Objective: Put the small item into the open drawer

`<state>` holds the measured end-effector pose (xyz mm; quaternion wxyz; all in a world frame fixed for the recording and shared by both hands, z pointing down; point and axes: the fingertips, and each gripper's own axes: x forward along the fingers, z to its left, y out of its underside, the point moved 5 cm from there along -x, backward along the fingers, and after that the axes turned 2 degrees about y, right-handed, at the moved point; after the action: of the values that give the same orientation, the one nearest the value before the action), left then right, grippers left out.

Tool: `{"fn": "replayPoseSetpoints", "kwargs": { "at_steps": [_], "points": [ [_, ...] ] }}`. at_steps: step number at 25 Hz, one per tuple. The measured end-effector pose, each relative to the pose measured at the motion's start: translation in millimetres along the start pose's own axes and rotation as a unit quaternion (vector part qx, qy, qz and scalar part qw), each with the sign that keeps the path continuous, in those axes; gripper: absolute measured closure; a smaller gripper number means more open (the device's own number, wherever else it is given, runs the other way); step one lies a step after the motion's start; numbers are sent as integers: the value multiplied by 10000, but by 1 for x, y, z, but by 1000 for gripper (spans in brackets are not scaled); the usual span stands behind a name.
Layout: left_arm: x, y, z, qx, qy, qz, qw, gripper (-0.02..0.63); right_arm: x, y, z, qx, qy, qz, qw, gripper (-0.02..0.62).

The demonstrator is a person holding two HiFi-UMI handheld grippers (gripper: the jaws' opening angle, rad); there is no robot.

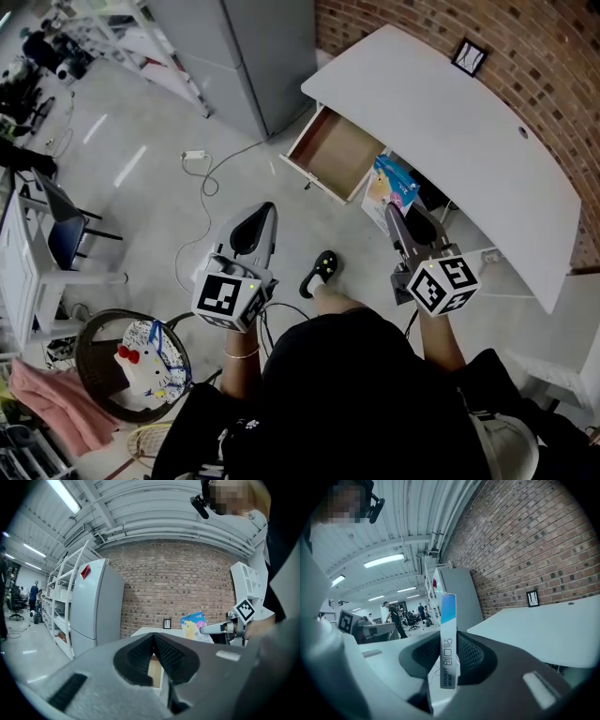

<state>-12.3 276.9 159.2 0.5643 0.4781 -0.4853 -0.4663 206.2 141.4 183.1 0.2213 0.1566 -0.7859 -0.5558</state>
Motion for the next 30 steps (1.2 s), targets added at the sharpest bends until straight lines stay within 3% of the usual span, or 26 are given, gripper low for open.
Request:
{"fn": "replayPoseSetpoints", "kwargs": {
  "at_steps": [15, 30],
  "points": [
    [89, -9, 75, -5, 298, 181, 9994, 614, 98, -9, -34, 187, 211, 164, 9995, 494],
    [153, -7, 121, 28, 550, 233, 9982, 614, 155, -10, -63, 313, 451, 238, 9982, 494]
  ]
}}
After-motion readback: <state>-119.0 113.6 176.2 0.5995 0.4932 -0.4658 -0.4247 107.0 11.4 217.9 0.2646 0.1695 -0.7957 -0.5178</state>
